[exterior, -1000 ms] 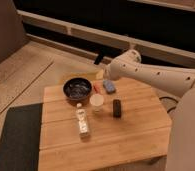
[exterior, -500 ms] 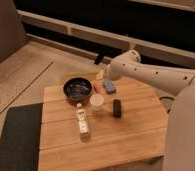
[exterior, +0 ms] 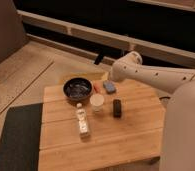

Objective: Place the pepper in the ceramic bowl

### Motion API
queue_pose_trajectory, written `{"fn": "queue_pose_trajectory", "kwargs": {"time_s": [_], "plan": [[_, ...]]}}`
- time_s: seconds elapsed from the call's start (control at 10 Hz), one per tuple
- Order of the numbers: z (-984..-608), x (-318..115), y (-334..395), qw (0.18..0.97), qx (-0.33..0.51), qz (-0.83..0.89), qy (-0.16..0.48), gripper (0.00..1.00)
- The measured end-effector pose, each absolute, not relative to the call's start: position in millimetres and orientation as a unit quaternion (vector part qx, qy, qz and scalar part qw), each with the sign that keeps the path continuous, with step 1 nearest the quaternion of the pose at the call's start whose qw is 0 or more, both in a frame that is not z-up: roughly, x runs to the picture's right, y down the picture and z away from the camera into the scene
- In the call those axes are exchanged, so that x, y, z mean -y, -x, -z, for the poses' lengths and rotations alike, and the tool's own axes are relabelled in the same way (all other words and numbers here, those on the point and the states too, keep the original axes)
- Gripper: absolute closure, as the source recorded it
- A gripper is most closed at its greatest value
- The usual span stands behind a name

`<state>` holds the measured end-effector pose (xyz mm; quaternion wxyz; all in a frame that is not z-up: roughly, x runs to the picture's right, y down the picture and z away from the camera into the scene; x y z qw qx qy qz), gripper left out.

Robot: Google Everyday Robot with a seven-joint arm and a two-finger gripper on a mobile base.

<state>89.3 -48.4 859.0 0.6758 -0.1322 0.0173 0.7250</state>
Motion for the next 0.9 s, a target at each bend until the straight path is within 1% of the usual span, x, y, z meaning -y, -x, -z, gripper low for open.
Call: {"fn": "queue_pose_trajectory", "kwargs": {"time_s": [0.3, 0.5, 0.9], "plan": [[-885, 40, -70, 0.688, -0.032, -0.707, 0.162, 0.35], [-911, 24, -58, 0.706, -0.066, -0.682, 0.181, 0.35], [-944, 4, -64, 0.710, -0.122, -0.663, 0.204, 0.35]]}}
